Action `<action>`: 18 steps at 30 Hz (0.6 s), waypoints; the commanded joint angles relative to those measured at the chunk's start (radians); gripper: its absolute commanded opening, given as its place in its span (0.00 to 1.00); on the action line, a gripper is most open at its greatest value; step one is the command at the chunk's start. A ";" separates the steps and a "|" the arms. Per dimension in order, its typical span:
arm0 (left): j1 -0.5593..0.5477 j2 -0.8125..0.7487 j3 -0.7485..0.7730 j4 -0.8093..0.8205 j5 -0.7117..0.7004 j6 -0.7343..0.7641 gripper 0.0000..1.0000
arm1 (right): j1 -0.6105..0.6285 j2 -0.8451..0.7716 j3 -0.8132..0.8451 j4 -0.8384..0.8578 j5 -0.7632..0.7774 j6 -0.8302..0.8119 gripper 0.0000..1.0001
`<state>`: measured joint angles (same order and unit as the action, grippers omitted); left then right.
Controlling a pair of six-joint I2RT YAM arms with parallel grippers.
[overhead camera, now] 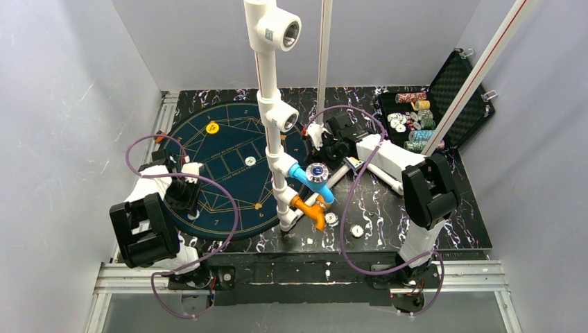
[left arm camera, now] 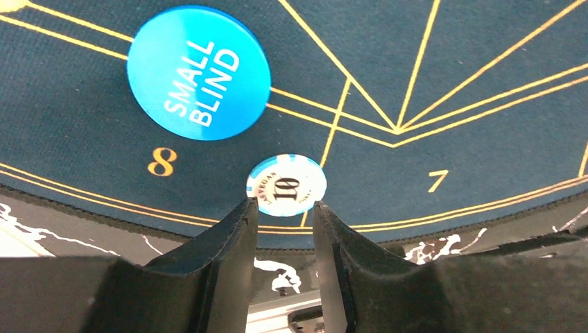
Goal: Distribute texas hold em gaming equipment
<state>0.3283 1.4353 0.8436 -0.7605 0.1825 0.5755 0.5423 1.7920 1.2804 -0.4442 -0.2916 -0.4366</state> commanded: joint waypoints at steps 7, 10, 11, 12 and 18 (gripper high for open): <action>0.007 -0.050 0.008 -0.007 0.013 0.021 0.47 | -0.005 -0.032 0.000 0.008 -0.014 0.001 0.98; 0.005 -0.088 0.075 -0.062 0.067 0.017 0.56 | -0.005 -0.033 0.000 0.010 -0.014 0.001 0.98; -0.003 -0.095 0.113 -0.075 0.090 0.013 0.60 | -0.005 -0.030 0.002 0.010 -0.016 0.001 0.98; -0.016 -0.096 0.141 -0.081 0.100 0.005 0.64 | -0.005 -0.028 0.003 0.009 -0.018 0.001 0.98; -0.189 0.005 0.307 -0.056 0.115 -0.087 0.78 | -0.005 -0.025 0.008 0.006 -0.028 0.002 0.98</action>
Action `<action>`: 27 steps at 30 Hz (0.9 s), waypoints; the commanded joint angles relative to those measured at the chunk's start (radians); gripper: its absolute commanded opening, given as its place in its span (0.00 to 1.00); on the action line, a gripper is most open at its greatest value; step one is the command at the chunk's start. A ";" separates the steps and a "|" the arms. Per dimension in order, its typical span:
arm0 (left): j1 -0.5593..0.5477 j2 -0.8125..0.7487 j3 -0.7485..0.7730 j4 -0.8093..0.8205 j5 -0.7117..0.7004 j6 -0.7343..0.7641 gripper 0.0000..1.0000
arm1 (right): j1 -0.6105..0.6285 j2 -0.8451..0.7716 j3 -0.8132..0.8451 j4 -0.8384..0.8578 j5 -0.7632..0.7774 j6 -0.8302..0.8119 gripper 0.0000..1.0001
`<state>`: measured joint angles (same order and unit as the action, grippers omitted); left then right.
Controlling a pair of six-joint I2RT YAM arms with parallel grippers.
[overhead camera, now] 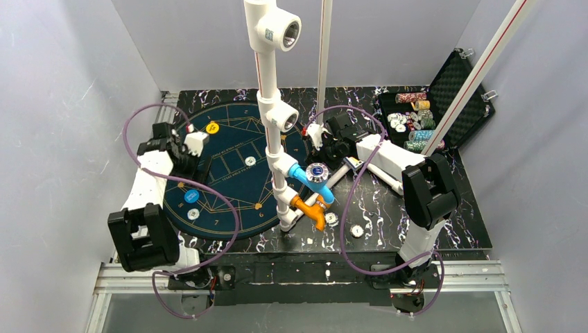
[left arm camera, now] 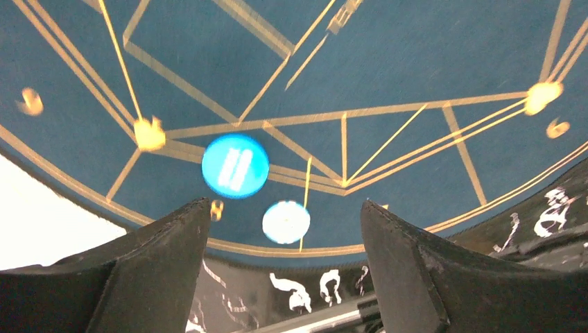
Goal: Distribute texas hold em gaming equipment
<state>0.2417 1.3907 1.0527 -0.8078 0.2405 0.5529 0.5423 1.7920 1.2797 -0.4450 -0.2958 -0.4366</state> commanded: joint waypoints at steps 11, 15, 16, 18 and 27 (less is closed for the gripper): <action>-0.418 0.374 0.376 0.108 -0.048 -0.163 0.83 | -0.005 -0.024 0.007 -0.002 -0.003 -0.011 0.98; -0.470 0.471 0.434 0.136 -0.082 -0.167 0.81 | -0.005 -0.025 0.007 -0.004 0.000 -0.013 0.98; -0.475 0.498 0.445 0.141 -0.086 -0.171 0.80 | -0.005 -0.026 0.006 -0.004 0.002 -0.014 0.98; -0.482 0.531 0.472 0.147 -0.090 -0.177 0.78 | -0.005 -0.026 0.006 -0.003 0.005 -0.014 0.98; -0.497 0.633 0.507 0.194 -0.106 -0.188 0.76 | -0.005 -0.026 0.006 -0.001 0.009 -0.014 0.98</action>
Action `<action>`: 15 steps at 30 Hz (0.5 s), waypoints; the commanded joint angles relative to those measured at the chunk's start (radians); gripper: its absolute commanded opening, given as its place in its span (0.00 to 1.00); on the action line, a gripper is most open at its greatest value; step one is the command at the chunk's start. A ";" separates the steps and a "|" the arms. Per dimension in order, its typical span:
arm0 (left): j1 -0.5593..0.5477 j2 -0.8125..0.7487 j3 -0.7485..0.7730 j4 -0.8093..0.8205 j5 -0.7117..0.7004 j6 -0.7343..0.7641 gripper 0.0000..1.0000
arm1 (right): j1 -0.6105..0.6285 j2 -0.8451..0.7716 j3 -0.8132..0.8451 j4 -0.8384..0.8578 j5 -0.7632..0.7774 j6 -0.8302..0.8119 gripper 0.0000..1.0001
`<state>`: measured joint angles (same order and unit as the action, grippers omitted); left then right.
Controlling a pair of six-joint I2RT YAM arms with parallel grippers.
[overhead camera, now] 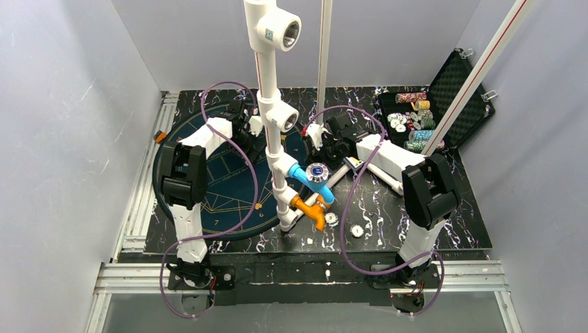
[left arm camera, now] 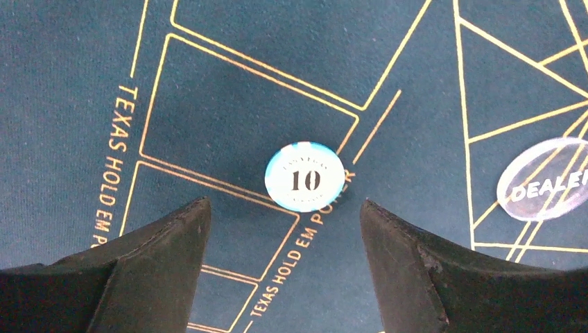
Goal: Distribute texas hold em gaming equipment
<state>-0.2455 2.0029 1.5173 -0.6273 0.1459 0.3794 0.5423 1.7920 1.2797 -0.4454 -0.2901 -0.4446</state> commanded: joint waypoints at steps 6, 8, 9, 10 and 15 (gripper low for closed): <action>-0.033 0.056 0.026 0.047 -0.037 -0.002 0.71 | -0.005 -0.024 0.006 0.000 0.007 -0.006 0.98; -0.038 0.065 0.022 0.049 -0.038 -0.003 0.67 | -0.006 -0.022 0.006 0.001 0.010 -0.006 0.98; -0.038 0.067 0.019 0.048 -0.038 -0.003 0.63 | -0.005 -0.022 0.006 0.001 0.013 -0.006 0.98; -0.039 0.069 0.014 0.048 -0.037 -0.004 0.60 | -0.006 -0.022 0.007 0.002 0.015 -0.006 0.98; -0.040 0.067 0.000 0.030 -0.017 -0.005 0.44 | -0.007 -0.019 0.007 0.003 0.030 -0.005 0.98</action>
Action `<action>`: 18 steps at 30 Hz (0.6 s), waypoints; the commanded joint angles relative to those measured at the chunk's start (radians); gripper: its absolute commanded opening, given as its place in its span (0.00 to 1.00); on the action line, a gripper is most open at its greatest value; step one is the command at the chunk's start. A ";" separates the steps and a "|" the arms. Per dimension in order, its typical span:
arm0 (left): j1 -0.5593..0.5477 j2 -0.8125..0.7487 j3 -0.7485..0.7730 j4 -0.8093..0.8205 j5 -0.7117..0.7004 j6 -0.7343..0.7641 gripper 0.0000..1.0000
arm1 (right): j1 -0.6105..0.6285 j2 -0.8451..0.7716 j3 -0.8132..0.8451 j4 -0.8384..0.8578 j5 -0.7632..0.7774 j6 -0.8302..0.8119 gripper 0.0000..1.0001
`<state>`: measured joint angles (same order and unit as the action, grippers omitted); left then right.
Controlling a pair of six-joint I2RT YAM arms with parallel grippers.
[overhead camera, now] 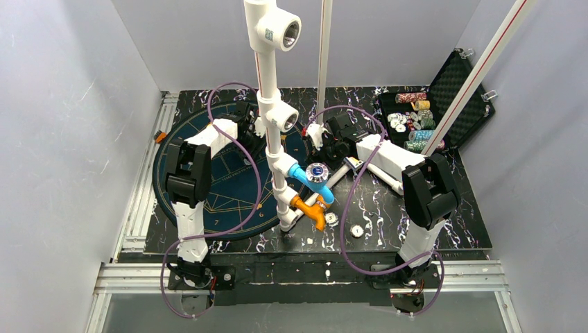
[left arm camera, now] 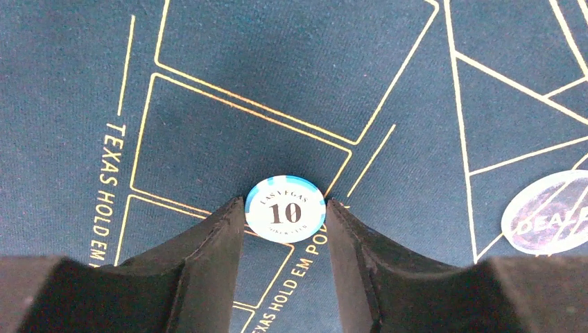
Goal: Distribute texas hold em gaming equipment
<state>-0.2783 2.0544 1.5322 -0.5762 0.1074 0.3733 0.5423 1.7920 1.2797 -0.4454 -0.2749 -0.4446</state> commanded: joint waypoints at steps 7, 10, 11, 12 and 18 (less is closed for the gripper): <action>-0.004 0.014 0.003 -0.058 0.049 -0.007 0.30 | -0.008 -0.019 0.006 0.005 0.019 -0.003 0.98; 0.000 -0.004 0.011 -0.064 0.045 -0.018 0.29 | -0.008 -0.020 0.006 0.005 0.019 -0.003 0.98; 0.003 -0.013 0.014 -0.067 0.046 -0.020 0.29 | -0.008 -0.020 0.006 0.005 0.019 -0.003 0.98; 0.007 -0.021 0.017 -0.070 0.046 -0.021 0.29 | -0.008 -0.020 0.006 0.005 0.019 -0.003 0.98; 0.056 -0.062 0.059 -0.094 0.045 -0.019 0.29 | -0.009 -0.019 0.006 0.005 0.015 -0.002 0.98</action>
<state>-0.2604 2.0537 1.5417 -0.5999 0.1276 0.3584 0.5377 1.7920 1.2797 -0.4454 -0.2569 -0.4446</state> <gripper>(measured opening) 0.406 0.982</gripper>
